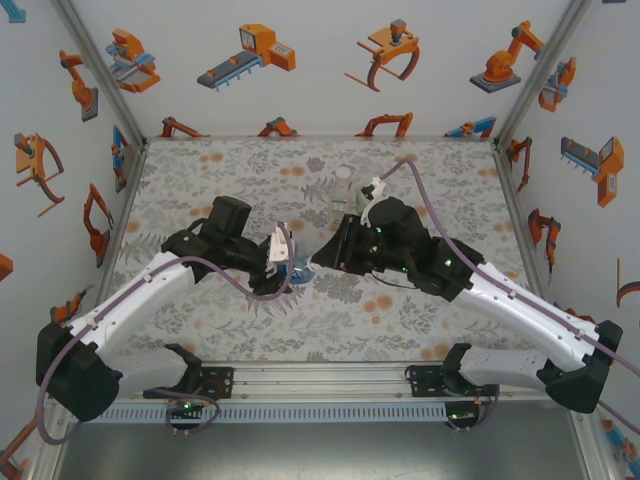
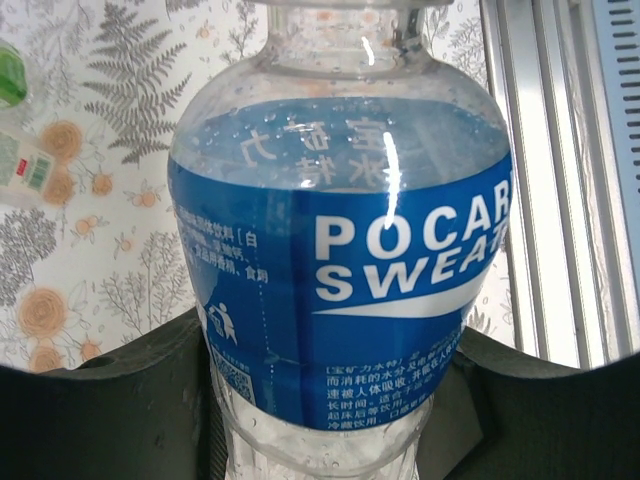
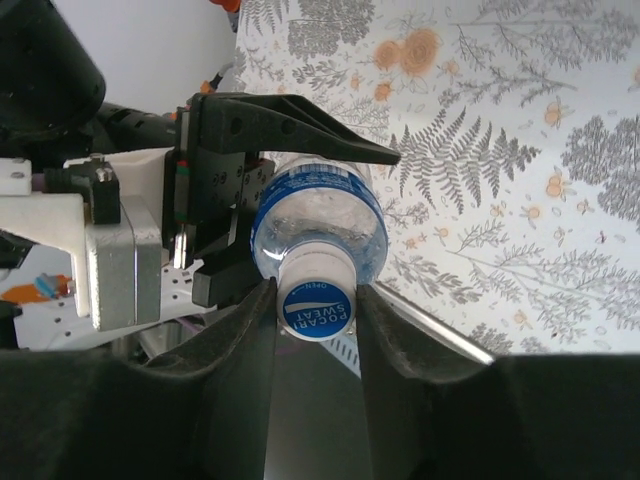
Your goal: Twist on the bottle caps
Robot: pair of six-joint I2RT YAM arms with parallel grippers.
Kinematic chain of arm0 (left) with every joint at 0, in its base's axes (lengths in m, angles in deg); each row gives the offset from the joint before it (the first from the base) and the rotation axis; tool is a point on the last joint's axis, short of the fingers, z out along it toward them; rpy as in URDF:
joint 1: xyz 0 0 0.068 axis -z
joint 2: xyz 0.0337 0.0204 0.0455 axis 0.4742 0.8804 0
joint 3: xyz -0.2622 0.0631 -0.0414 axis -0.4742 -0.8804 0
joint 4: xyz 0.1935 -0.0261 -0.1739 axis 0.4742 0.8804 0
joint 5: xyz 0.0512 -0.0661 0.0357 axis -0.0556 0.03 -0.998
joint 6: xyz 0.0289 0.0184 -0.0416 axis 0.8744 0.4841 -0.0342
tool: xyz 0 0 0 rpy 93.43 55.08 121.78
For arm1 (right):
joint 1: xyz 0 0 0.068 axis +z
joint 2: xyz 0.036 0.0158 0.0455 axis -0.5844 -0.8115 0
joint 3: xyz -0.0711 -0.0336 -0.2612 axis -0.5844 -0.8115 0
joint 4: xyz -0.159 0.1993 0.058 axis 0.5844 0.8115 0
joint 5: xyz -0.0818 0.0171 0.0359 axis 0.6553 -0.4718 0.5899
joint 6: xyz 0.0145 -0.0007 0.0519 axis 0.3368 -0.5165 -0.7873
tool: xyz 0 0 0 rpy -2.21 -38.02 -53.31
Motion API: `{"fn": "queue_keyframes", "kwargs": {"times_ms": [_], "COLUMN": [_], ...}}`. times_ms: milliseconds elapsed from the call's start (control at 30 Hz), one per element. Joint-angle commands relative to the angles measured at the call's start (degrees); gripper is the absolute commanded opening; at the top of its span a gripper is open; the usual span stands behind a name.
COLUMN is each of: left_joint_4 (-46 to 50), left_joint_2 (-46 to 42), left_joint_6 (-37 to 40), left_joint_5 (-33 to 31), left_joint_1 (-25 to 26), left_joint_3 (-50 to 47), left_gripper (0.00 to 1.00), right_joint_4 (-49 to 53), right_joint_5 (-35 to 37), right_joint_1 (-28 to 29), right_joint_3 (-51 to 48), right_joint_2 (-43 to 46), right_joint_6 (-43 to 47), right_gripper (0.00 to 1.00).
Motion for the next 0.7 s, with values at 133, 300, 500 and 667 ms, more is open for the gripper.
{"fn": "queue_keyframes", "kwargs": {"times_ms": [133, 300, 500, 667], "left_joint_4": [-2.17, -2.18, -2.19, -2.13], "left_joint_2": [-1.48, -1.62, -2.03, -2.54], "left_joint_6": [0.17, 0.25, 0.70, 1.13], "left_joint_5": [6.09, 6.17, 6.88, 7.65], "left_joint_1": [1.22, 1.26, 1.33, 1.38], "left_joint_3": [1.44, 1.36, 1.05, 0.81], "left_gripper": [0.00, 0.00, 0.00, 0.00], "right_joint_4": [-0.97, -1.63, -1.36, 4.59], "right_joint_5": [4.06, -3.04, -16.94, -26.04], "right_joint_1": [0.10, 0.14, 0.10, 0.15], "right_joint_3": [5.51, 7.51, 8.64, 9.51], "right_joint_2": [2.75, 3.11, 2.93, 2.59], "right_joint_6": [22.69, 40.61, 63.31, 82.87], "right_gripper": [0.54, 0.55, 0.53, 0.53]}}
